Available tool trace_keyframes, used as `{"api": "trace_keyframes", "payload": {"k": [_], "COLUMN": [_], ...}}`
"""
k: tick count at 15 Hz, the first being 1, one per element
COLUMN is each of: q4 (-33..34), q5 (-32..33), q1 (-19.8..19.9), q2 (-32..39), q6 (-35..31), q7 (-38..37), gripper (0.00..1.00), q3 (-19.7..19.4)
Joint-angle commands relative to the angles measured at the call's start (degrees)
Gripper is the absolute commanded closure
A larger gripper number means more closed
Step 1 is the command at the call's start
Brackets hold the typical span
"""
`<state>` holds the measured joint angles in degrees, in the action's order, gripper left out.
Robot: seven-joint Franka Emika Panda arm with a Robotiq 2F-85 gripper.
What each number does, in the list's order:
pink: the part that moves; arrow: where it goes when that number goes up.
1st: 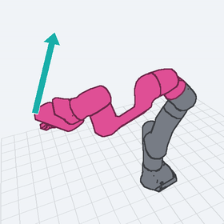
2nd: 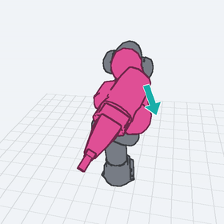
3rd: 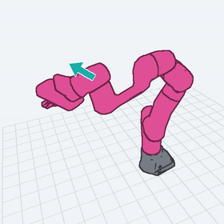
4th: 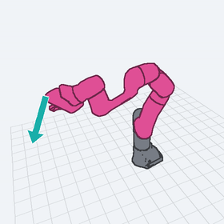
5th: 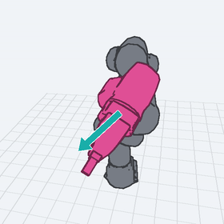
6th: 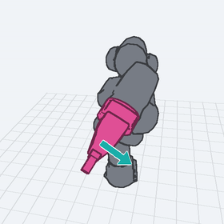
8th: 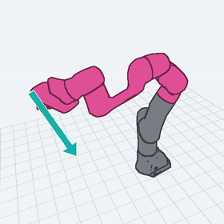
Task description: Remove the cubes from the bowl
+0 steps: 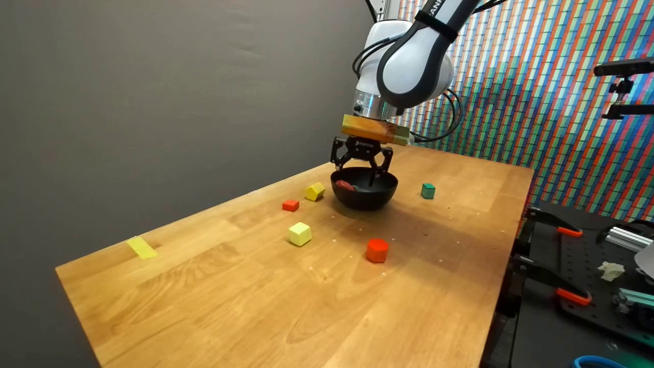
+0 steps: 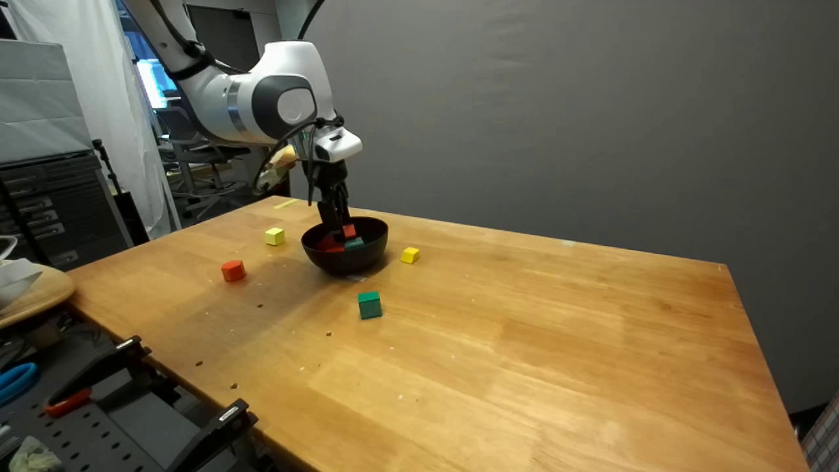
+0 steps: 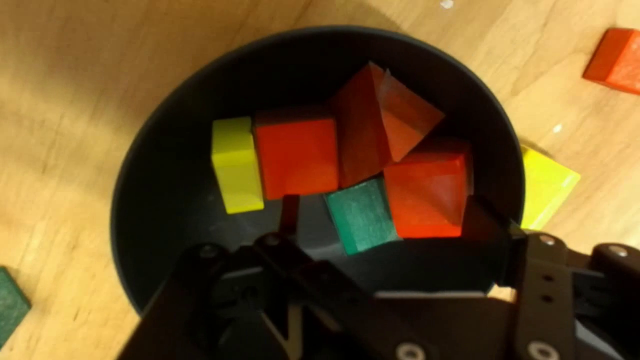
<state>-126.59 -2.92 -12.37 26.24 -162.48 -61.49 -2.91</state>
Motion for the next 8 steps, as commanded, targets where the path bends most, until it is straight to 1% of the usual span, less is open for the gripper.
{"api": "trace_keyframes", "payload": {"k": [1, 4, 8], "q4": [2.34, 2.61, 3.4], "q5": [-2.94, -3.93, -2.63], "q1": [1.01, 1.03, -0.6], "q2": [2.94, 4.26, 5.8], "q6": [0.42, 0.44, 1.26], "q7": [2.32, 2.58, 2.08], "gripper": [0.2, 0.21, 0.2], "q3": [1.22, 1.34, -0.2]}}
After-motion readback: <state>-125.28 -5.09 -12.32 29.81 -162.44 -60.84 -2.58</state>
